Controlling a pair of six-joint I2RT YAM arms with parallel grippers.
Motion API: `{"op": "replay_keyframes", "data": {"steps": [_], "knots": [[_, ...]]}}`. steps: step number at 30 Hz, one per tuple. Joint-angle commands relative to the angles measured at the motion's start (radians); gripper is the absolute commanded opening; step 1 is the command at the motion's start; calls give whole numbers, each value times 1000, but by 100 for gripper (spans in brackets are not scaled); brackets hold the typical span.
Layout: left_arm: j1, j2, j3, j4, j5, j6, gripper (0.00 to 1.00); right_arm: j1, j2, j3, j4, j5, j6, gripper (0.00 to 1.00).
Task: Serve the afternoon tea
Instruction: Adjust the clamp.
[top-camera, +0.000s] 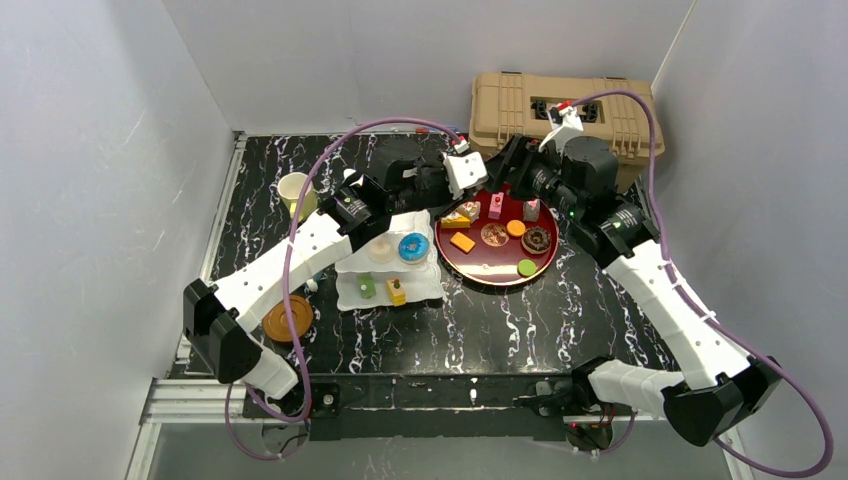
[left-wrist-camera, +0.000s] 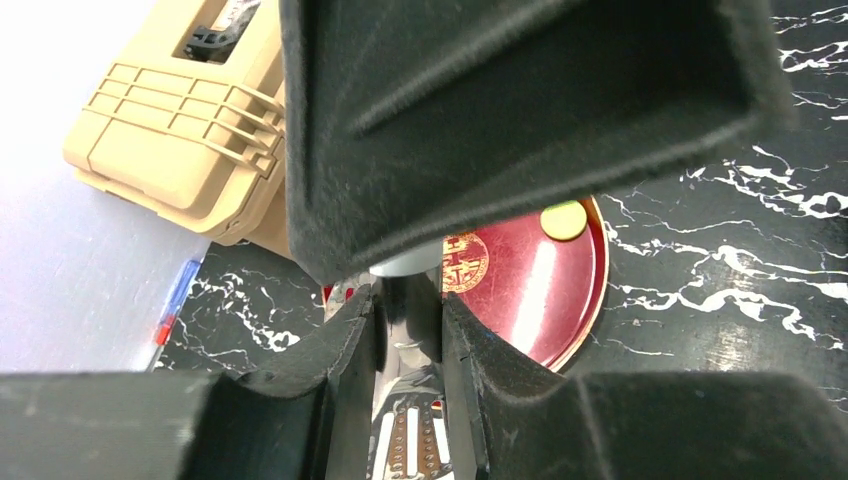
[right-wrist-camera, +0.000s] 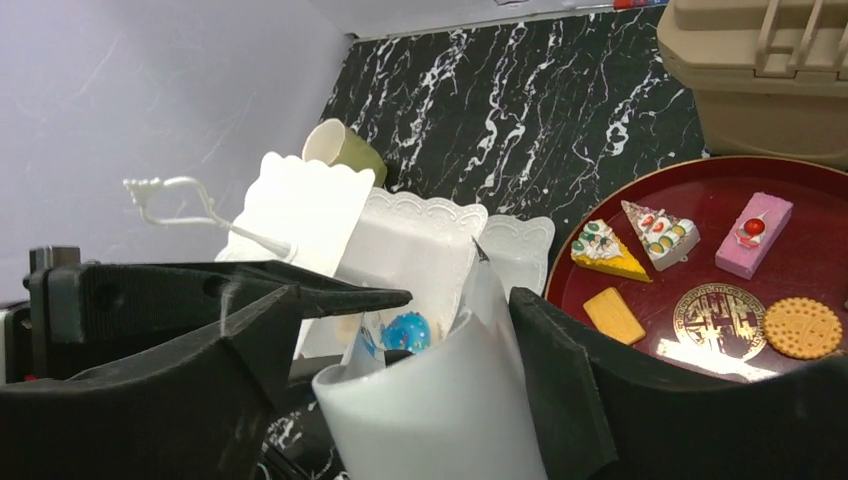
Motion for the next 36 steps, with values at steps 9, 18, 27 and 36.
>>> {"op": "replay_keyframes", "data": {"steps": [9,18,27,36], "knots": [[8,-74,17,5,176,-87,0,5,-115,-23,39,-120,-201,98],[13,-107,29,-11,253,-138,0,-3,-86,-14,60,-231,-193,98],[30,-109,9,23,208,-132,0,-3,-158,-84,138,-164,-76,98],[37,-110,24,18,222,-153,0,-3,-172,-106,153,-160,-77,98]]}}
